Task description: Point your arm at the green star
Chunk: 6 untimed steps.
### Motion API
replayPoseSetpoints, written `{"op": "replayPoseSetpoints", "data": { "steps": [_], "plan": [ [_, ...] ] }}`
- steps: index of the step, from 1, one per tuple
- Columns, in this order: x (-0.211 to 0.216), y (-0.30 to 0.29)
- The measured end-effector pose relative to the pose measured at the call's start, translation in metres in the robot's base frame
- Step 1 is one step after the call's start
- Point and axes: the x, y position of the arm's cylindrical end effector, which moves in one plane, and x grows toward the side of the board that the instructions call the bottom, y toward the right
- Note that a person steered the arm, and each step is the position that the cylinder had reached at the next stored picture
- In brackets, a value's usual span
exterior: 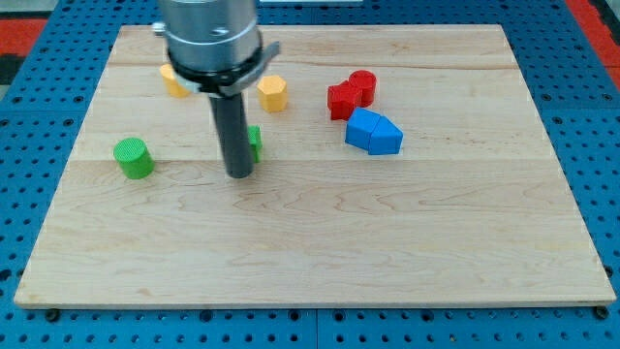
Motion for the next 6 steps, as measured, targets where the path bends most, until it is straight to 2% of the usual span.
{"op": "replayPoseSetpoints", "data": {
  "steps": [1, 2, 3, 4, 5, 6],
  "plan": [
    [-0.017, -0.015],
    [-0.039, -0.008],
    [-0.042, 0.005],
    [-0.033, -0.011],
    [-0.035, -0.055],
    [-0.054, -0.07]
  ]
}}
